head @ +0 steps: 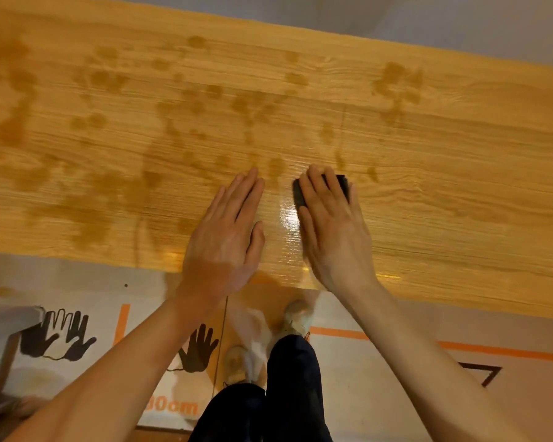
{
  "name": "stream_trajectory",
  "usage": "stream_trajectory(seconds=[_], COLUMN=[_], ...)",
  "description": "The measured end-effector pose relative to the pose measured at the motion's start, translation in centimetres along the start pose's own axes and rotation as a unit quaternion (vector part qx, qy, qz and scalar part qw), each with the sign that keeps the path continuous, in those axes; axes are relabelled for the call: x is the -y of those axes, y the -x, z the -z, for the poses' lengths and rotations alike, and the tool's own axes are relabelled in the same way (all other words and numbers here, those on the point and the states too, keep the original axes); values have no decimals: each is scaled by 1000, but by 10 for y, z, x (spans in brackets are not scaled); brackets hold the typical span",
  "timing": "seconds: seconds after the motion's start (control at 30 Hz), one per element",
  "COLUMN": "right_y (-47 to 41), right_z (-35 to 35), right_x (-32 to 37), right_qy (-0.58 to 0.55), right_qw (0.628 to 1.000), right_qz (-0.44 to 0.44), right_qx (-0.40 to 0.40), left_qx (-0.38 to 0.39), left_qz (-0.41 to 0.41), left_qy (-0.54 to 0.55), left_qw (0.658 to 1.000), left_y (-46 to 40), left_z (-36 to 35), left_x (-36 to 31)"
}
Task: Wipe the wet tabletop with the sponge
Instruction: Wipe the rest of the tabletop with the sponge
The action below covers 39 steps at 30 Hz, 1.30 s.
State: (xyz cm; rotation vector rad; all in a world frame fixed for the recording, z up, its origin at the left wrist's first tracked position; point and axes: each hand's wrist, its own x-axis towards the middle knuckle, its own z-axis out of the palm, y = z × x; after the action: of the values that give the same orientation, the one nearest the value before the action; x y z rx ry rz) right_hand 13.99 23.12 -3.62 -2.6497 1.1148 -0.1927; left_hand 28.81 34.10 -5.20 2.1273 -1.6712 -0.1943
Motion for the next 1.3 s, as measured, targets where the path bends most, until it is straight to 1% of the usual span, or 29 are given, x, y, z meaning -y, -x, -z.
stream_trajectory(seconds=[0.07, 0.13, 0.2, 0.23, 0.33, 0.4, 0.47, 0.53, 0.6, 0.7, 0.77, 0.8, 0.83, 0.9, 0.97, 1.0, 1.07, 1.1, 1.17, 1.23, 1.3], right_y=[20, 32, 28, 22, -9, -32, -42, -32, -14, 6, 6, 0, -8, -32, -54, -60, -56, -47, -25, -14, -18], right_z=[19, 35, 34, 29, 0, -15, -17, -4, 16, 40, 40, 35, 28, 7, -9, -11, -2, 8, 28, 45, 46], right_x=[-43, -75, -75, -65, -17, 11, 14, -7, -43, -93, -93, -81, -65, -23, 12, 18, 3, -15, -63, -106, -117], right_qy=[-15, -37, -53, -51, -20, -14, -4, -1, -19, -41, -66, -69, -56, -23, -26, -26, -14, -25, -46, -52, -87], right_qw=[998, 991, 986, 987, 998, 999, 1000, 999, 999, 997, 991, 990, 992, 997, 999, 999, 999, 999, 998, 993, 979], right_qz=[-52, -125, -153, -143, -49, -9, 22, 53, 34, -59, -115, -121, -109, -58, -9, 14, 49, 42, -18, -107, -181], right_qx=[-11, -28, -48, -55, -46, -35, -14, 15, 21, 6, -23, -36, -37, -36, -27, -19, 0, 17, 26, 1, -35], left_qx=[-19, -7, 17, 24, 28, 40, 49, 49, 44, 40, 36, 34, 35, 40, 48, 52, 55, 55, 55, 50, 48], left_qz=[-10, -2, 16, 20, 28, 44, 47, 45, 46, 46, 40, 38, 36, 39, 46, 47, 49, 54, 72, 77, 71], left_qy=[7, 10, 20, 26, 26, 21, 19, 19, 20, 17, 14, 12, 8, 3, 2, 1, 6, 11, 33, 54, 55], left_qw=[1000, 1000, 1000, 999, 999, 998, 998, 998, 998, 998, 998, 999, 999, 998, 998, 998, 997, 997, 995, 994, 995], left_y=[1, 1, -1, -2, -2, -3, -4, -4, -2, -4, -5, -6, -5, -7, -9, -9, -11, -11, -19, -38, -64], left_z=[-1, -2, 0, 1, 3, 4, 5, 5, 5, 2, -1, -1, -2, -1, 0, 0, 3, 5, 13, 21, 25], left_x=[-1, 0, 1, 1, -2, -3, -3, -3, -5, -3, -1, 0, 1, 0, 0, 0, -2, -2, 2, 14, 33])
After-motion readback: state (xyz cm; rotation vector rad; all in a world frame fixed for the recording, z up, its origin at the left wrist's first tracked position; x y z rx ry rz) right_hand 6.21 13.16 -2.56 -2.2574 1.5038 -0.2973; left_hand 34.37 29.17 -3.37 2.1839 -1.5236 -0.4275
